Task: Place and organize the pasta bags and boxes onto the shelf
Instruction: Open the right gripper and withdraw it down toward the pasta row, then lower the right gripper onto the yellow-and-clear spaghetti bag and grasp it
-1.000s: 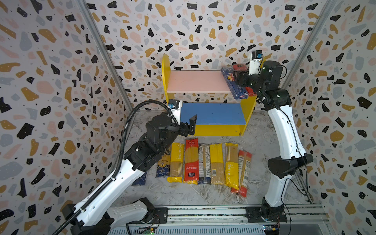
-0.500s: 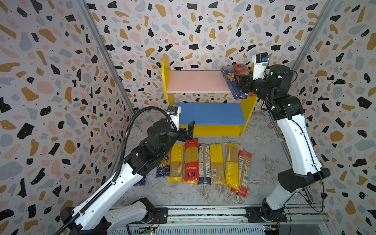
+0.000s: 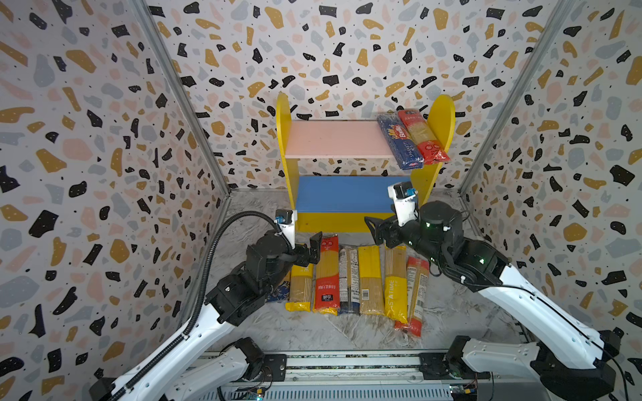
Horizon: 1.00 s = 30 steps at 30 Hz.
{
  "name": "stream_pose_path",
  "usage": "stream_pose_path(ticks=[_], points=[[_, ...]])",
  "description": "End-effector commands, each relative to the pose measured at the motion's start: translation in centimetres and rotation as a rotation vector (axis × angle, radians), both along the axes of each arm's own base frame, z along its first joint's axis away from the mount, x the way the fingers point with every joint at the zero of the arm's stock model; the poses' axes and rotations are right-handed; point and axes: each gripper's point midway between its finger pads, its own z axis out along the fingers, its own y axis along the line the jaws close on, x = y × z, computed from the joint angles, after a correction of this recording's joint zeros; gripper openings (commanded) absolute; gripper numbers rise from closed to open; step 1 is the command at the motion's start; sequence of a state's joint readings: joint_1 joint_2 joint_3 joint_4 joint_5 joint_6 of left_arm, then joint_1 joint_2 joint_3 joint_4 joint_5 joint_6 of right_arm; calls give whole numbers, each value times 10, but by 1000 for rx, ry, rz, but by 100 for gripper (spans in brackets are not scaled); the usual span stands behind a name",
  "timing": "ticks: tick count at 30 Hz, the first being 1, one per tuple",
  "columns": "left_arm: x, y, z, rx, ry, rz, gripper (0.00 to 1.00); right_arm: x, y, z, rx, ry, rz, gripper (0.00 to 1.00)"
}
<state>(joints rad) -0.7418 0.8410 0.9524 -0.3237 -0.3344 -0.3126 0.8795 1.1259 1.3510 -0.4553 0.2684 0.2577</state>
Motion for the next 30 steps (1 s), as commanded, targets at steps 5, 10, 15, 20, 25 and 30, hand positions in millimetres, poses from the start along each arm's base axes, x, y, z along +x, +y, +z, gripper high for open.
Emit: stream_pose_path(ticks=[5,10,15,20,25,30], points=[[1,-4,-27,-86,43,18,100,-11,-34,-95,-16,229,-204,89],[5,-6,-41,-99,62,35,100,-17,-51,-177,-45,426,-294,89],[8,-16,-53,-116,80,16,99,-24,-63,-228,-76,525,-358,89],[8,-37,-71,-111,111,-43,100,-29,-72,-267,-89,601,-382,89],[6,-59,-91,-70,139,-100,100,-37,-76,-302,-123,671,-389,89],[6,-77,-105,-50,161,-143,100,-41,-80,-324,-167,715,-415,89]])
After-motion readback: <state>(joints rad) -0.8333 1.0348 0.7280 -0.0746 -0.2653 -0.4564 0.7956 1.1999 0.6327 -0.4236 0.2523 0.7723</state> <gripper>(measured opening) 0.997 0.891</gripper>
